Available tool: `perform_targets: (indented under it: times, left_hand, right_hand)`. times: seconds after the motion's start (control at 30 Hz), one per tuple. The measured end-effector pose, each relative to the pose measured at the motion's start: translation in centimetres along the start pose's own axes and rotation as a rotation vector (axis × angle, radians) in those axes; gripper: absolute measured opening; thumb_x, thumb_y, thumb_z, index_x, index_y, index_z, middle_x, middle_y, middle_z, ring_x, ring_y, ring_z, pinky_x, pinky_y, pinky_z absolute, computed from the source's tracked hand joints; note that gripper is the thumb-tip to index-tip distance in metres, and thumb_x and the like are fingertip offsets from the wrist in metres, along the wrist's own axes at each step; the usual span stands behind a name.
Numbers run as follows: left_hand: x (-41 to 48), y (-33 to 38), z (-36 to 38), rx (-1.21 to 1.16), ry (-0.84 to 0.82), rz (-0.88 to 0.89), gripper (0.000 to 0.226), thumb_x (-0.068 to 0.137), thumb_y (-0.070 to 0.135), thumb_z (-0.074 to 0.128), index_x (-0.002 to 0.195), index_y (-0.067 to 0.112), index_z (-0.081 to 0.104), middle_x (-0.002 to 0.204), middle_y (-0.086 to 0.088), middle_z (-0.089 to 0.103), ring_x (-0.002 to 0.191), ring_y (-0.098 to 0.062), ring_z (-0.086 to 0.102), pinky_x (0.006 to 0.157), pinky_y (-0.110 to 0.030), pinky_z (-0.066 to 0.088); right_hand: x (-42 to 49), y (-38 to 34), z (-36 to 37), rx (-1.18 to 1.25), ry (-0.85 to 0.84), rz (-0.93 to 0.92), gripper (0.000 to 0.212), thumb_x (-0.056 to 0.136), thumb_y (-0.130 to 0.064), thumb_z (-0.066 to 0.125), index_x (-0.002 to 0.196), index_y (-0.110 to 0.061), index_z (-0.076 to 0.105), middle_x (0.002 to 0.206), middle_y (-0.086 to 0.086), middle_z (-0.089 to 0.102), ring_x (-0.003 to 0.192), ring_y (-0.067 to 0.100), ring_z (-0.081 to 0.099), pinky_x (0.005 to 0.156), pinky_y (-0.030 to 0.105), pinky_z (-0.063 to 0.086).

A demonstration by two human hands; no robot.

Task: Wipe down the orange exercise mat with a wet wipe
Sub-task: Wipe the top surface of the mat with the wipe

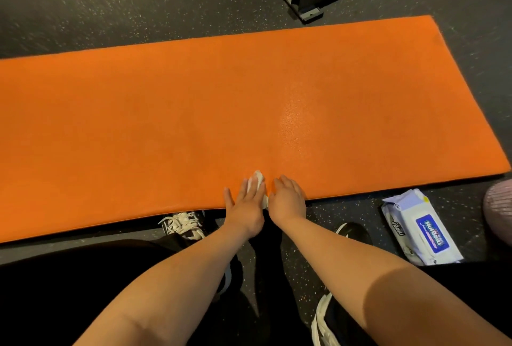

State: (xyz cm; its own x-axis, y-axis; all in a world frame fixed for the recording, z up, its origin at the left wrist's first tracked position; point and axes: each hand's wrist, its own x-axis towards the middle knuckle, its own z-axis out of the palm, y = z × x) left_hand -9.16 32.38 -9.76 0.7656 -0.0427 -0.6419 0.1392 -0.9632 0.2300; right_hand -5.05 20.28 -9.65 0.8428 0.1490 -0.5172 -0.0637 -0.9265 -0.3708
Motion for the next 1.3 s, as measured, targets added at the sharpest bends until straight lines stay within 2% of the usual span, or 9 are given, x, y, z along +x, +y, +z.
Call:
perform_targets:
  times: [0.27, 0.4, 0.47, 0.5, 0.57, 0.7, 1.0, 1.13, 1.3]
  left_hand:
    - [-2.1, -2.2, -1.4, -0.025, 0.089, -0.073, 0.074, 0.102, 0.015, 0.041, 0.16, 0.037, 0.002, 0.168, 0.009, -0.008, 0.154, -0.022, -0.014, 0.119, -0.06, -0.007]
    - [-2.5, -1.2, -2.2, -0.243, 0.191, -0.026, 0.061, 0.103, 0.009, 0.039, 0.157, 0.033, 0.026, 0.163, -0.004, 0.031, 0.151, -0.026, 0.022, 0.119, -0.052, 0.02]
    - [-2.5, -1.0, -2.5, -0.459, 0.261, -0.029, 0.046, 0.107, 0.019, 0.038, 0.152, 0.029, 0.036, 0.127, -0.012, 0.064, 0.111, -0.032, 0.061, 0.083, -0.042, 0.049]
    - [-2.6, -0.9, -2.7, -0.554, 0.29, -0.049, 0.039, 0.108, 0.024, 0.038, 0.147, 0.025, 0.04, 0.098, -0.011, 0.068, 0.078, -0.03, 0.062, 0.061, -0.036, 0.043]
    - [-2.7, -0.7, -3.2, -0.657, 0.339, -0.108, 0.025, 0.108, 0.029, 0.041, 0.131, 0.019, 0.044, 0.069, -0.006, 0.057, 0.052, -0.024, 0.044, 0.048, -0.032, 0.026]
    - [-3.4, -0.3, -4.6, -0.742, 0.386, -0.139, 0.017, 0.106, 0.032, 0.047, 0.113, 0.017, 0.052, 0.076, -0.001, 0.064, 0.06, -0.021, 0.052, 0.053, -0.032, 0.033]
    - [-3.6, 0.1, -5.5, -0.924, 0.458, -0.182, 0.024, 0.106, 0.031, 0.048, 0.123, 0.018, 0.059, 0.102, -0.003, 0.062, 0.072, -0.011, 0.055, 0.053, -0.026, 0.038]
    - [-3.9, 0.2, -5.3, -0.987, 0.407, -0.162, 0.024, 0.105, 0.026, 0.05, 0.128, 0.022, 0.054, 0.106, -0.002, 0.059, 0.078, -0.011, 0.056, 0.057, -0.026, 0.041]
    - [-3.7, 0.8, -4.7, -1.068, 0.401, -0.179, 0.019, 0.103, 0.019, 0.053, 0.121, 0.02, 0.058, 0.108, -0.001, 0.059, 0.083, -0.017, 0.058, 0.062, -0.027, 0.045]
  right_hand:
    - [-1.5, -0.7, -0.6, -0.004, -0.075, -0.064, 0.045, 0.105, -0.021, 0.041, 0.15, -0.014, 0.043, 0.162, 0.007, 0.03, 0.148, 0.029, 0.022, 0.12, 0.036, 0.022]
    - [-2.0, -1.8, -1.6, 0.101, -0.11, -0.119, 0.043, 0.107, -0.025, 0.041, 0.149, -0.019, 0.047, 0.148, 0.006, 0.049, 0.136, 0.031, 0.04, 0.111, 0.04, 0.037]
    - [-2.3, -2.0, -1.9, 0.259, -0.102, -0.117, 0.041, 0.106, -0.024, 0.044, 0.146, -0.024, 0.051, 0.141, 0.004, 0.057, 0.13, 0.03, 0.05, 0.105, 0.043, 0.045]
    - [-2.6, -2.1, -2.2, 0.327, -0.099, -0.108, 0.041, 0.106, -0.023, 0.046, 0.146, -0.023, 0.052, 0.141, 0.004, 0.058, 0.128, 0.028, 0.053, 0.103, 0.043, 0.047]
    - [-3.1, -2.2, -2.7, 0.419, -0.086, -0.078, 0.043, 0.107, -0.019, 0.047, 0.149, -0.018, 0.048, 0.146, 0.005, 0.055, 0.131, 0.025, 0.052, 0.106, 0.037, 0.046]
    - [-3.9, -2.3, -3.6, 0.542, -0.079, -0.091, 0.042, 0.105, -0.018, 0.053, 0.147, -0.019, 0.051, 0.145, 0.002, 0.054, 0.132, 0.022, 0.051, 0.095, 0.028, 0.042]
    - [-4.0, -2.2, -5.1, 0.597, 0.086, 0.035, 0.011, 0.104, -0.016, 0.047, 0.107, -0.022, 0.057, 0.095, 0.002, 0.062, 0.068, 0.013, 0.05, 0.055, 0.027, 0.036]
    - [-4.0, -1.8, -5.2, 0.601, 0.125, 0.069, 0.017, 0.106, -0.019, 0.043, 0.117, -0.019, 0.056, 0.089, -0.001, 0.058, 0.067, 0.013, 0.049, 0.054, 0.029, 0.035]
    - [-4.4, -2.1, -5.1, 0.719, 0.04, 0.006, 0.03, 0.103, -0.025, 0.057, 0.133, -0.019, 0.053, 0.109, -0.003, 0.059, 0.09, 0.013, 0.058, 0.067, 0.023, 0.044]
